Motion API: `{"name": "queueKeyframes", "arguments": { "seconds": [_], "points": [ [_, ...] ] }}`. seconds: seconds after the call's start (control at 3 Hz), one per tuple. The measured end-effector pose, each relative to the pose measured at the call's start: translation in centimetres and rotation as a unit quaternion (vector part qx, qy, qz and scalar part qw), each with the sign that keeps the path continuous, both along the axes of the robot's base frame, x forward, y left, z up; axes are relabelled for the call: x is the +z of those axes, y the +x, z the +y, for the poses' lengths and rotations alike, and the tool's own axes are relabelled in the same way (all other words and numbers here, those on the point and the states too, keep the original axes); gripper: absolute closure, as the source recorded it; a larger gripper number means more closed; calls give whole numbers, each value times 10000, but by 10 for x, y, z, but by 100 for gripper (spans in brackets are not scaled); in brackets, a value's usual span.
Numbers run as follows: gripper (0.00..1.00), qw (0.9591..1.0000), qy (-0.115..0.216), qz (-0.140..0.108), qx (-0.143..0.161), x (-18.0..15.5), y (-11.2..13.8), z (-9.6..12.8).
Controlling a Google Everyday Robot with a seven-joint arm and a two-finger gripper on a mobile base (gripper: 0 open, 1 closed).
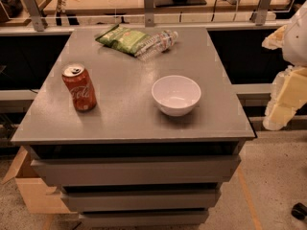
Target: Knock coke can over
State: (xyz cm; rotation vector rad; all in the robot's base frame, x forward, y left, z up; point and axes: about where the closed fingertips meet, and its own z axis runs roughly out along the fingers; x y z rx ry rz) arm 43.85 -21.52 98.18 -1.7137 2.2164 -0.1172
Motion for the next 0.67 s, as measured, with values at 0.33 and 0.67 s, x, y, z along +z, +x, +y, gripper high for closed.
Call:
{"name": "queueKeyframes", "arguments": {
  "seconds": [0.33, 0.67],
  "points": [
    [0, 10000, 1, -1, 0, 0, 0, 0],
    [0, 9982, 587, -89, 75, 5, 15, 32]
  ]
}}
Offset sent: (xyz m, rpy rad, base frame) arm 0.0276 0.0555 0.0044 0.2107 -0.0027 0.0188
